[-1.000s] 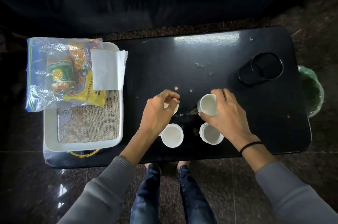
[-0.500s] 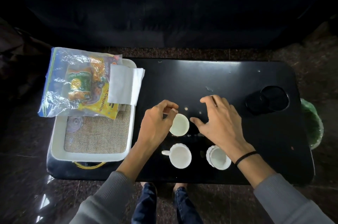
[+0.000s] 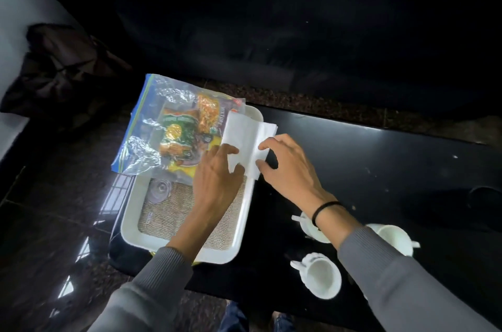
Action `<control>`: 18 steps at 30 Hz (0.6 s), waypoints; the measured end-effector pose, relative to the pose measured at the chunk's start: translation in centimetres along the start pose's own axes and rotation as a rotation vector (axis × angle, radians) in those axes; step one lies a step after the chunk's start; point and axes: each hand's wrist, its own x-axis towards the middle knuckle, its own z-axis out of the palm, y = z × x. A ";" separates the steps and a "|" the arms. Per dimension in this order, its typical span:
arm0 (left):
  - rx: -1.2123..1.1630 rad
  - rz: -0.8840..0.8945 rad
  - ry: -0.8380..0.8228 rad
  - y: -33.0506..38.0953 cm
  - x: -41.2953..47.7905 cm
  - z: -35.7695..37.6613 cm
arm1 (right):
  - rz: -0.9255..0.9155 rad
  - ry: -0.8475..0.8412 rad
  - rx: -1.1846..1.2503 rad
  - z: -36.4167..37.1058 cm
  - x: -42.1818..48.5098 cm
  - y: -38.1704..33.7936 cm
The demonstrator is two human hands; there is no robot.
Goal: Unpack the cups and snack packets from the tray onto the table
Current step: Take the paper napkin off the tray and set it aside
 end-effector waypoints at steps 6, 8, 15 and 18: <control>0.123 -0.142 -0.103 -1.5 3.8 -0.1 | 0.117 -0.007 0.127 1.1 3.3 -0.8; 0.142 -0.109 -0.116 -1.5 4.6 0.2 | 0.146 -0.021 0.167 1.6 3.5 -0.7; 0.097 -0.117 -0.090 -1.7 6.0 0.5 | 0.245 0.041 0.290 2.7 3.3 -1.2; 0.063 -0.135 -0.044 -1.8 5.9 1.0 | 0.244 0.080 0.326 3.0 3.1 -1.4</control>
